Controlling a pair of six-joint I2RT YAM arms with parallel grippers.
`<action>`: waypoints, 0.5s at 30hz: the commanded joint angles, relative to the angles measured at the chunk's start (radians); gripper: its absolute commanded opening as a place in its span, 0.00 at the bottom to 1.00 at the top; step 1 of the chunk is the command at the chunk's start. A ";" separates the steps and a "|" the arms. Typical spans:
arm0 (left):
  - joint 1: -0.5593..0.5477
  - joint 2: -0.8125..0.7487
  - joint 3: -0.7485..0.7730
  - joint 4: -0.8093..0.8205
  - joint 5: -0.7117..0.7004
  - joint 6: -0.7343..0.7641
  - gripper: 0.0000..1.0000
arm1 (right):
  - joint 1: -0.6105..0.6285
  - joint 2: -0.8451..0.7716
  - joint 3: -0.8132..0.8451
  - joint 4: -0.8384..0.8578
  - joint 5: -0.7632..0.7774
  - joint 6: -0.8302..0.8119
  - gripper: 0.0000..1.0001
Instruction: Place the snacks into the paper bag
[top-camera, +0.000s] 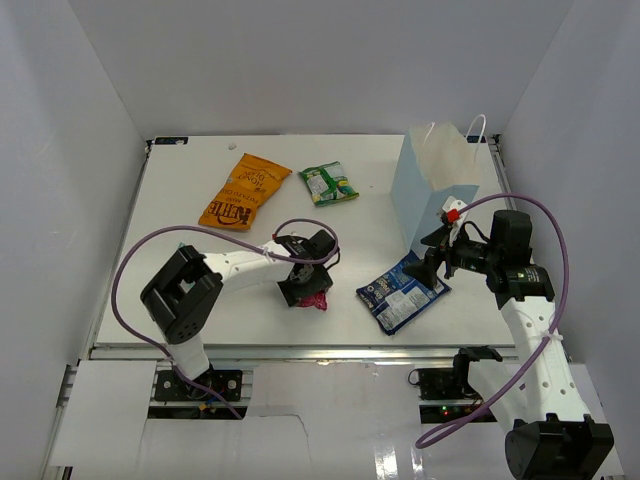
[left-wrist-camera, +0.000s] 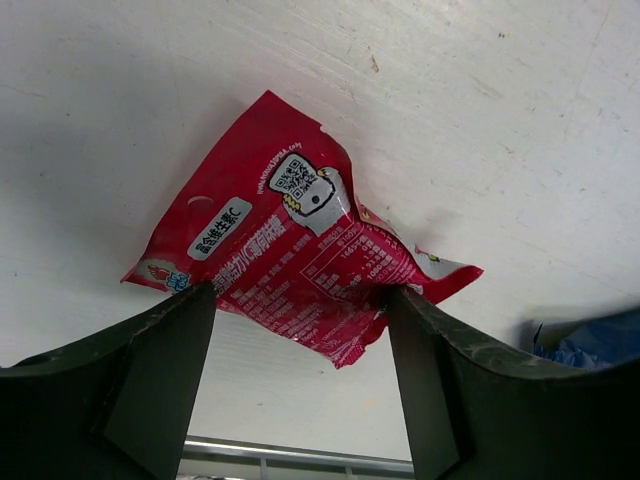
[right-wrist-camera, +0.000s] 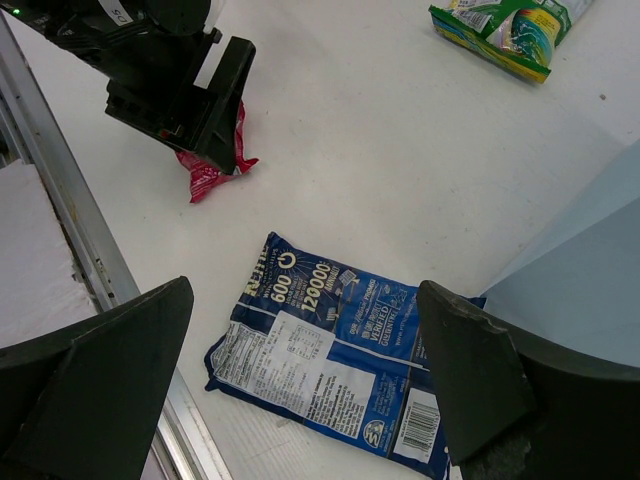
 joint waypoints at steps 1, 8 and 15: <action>-0.006 0.043 0.006 -0.023 -0.033 -0.010 0.77 | -0.002 -0.014 0.003 0.017 -0.019 -0.012 0.98; -0.007 0.065 0.017 -0.019 -0.034 0.048 0.42 | -0.002 -0.017 0.001 0.019 -0.019 -0.012 0.98; -0.019 -0.022 0.069 0.013 -0.054 0.282 0.14 | -0.002 -0.012 0.001 -0.004 -0.062 -0.037 0.98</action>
